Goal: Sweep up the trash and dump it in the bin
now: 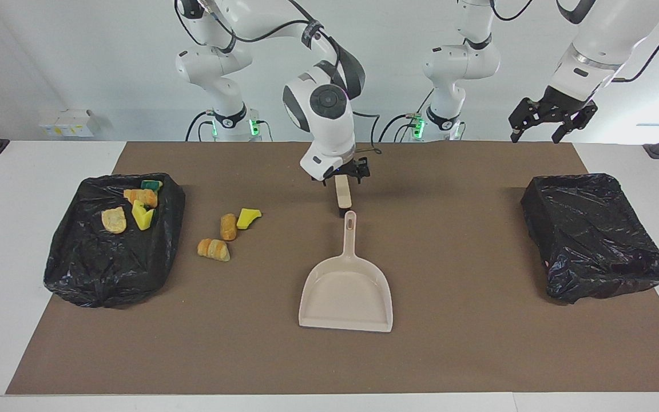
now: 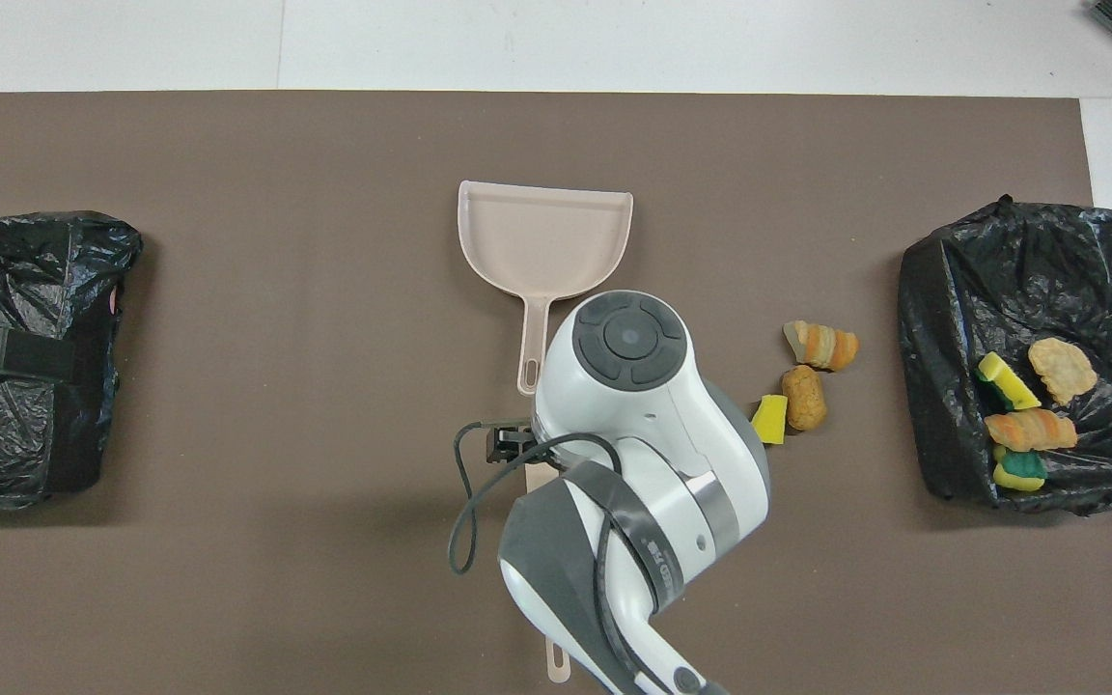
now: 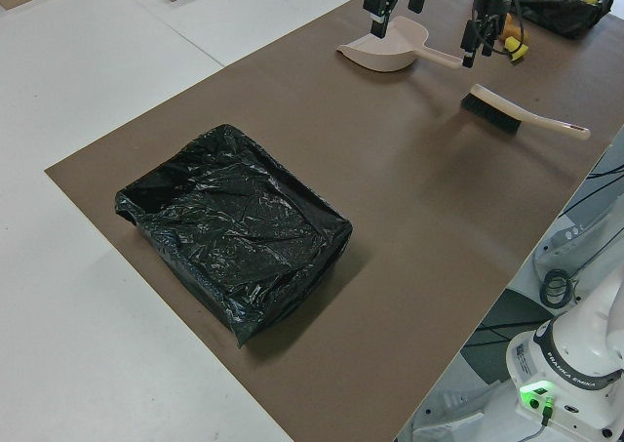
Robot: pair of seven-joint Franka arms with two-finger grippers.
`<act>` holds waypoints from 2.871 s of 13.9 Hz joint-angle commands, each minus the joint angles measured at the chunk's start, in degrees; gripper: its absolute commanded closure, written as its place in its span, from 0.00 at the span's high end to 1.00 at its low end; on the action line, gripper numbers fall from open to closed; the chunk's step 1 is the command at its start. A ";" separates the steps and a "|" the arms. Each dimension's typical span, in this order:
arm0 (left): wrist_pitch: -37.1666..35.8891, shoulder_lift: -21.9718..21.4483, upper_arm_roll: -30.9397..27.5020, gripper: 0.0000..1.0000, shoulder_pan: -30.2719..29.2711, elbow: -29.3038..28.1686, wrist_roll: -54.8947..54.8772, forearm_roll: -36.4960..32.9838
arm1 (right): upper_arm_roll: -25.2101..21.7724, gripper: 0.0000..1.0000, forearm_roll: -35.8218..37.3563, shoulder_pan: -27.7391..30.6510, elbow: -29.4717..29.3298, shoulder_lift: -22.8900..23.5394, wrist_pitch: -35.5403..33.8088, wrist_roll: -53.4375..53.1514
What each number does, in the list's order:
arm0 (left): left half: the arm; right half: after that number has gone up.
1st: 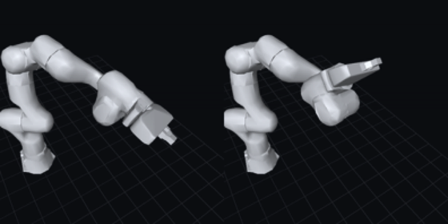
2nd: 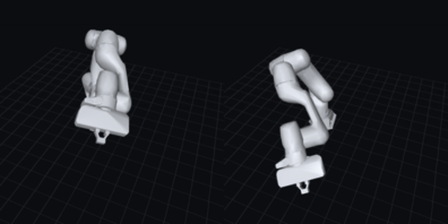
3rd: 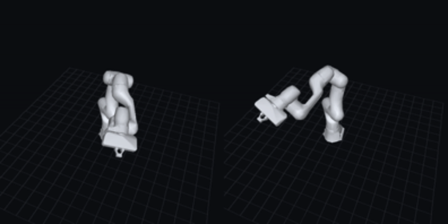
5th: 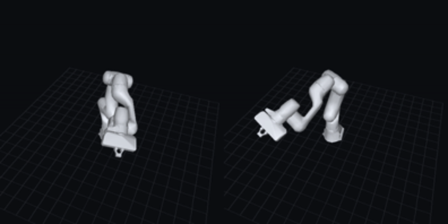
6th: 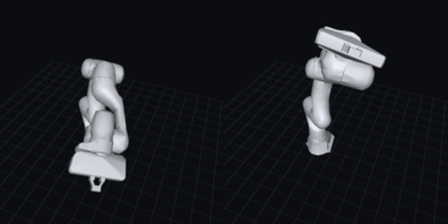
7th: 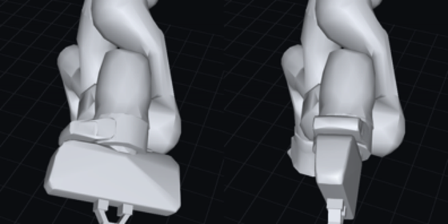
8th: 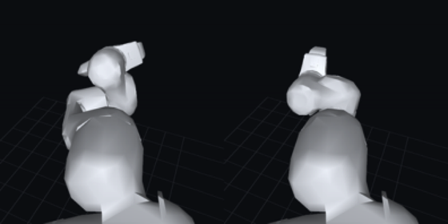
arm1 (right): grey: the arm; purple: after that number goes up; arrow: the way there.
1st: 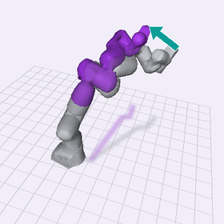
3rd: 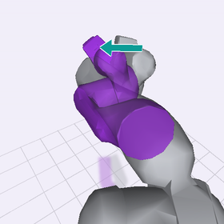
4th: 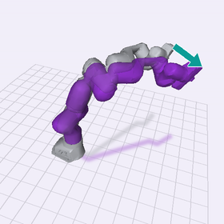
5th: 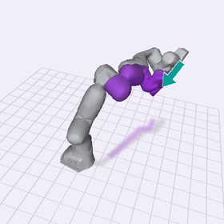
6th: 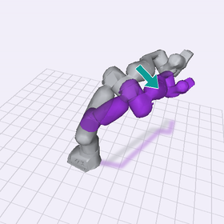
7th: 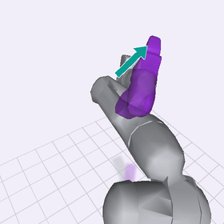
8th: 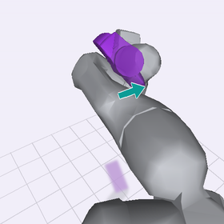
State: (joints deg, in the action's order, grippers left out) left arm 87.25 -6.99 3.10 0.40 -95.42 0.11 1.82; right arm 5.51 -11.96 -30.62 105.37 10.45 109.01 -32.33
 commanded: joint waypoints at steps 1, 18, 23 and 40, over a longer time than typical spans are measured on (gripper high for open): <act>-0.15 -0.92 0.50 1.00 0.21 -0.64 -0.55 -0.33 | -0.06 1.00 0.89 -1.80 11.49 -7.53 3.73 -0.62; 34.19 23.31 1.65 1.00 26.12 2.17 23.24 1.78 | 0.03 0.50 -0.08 -14.47 28.14 -10.63 20.01 -8.62; 41.25 27.47 1.82 1.00 29.74 0.07 25.29 1.78 | 0.03 0.22 -0.08 -14.38 27.53 -11.06 18.78 -8.80; 38.54 30.19 1.21 0.35 33.52 -3.46 25.47 1.08 | -0.50 0.00 13.70 9.86 21.28 -19.15 -6.80 1.03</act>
State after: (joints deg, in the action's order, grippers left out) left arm 128.11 24.18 4.87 33.56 -99.16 25.18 3.03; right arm 4.40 -1.01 -24.30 127.17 -9.22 103.44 -34.14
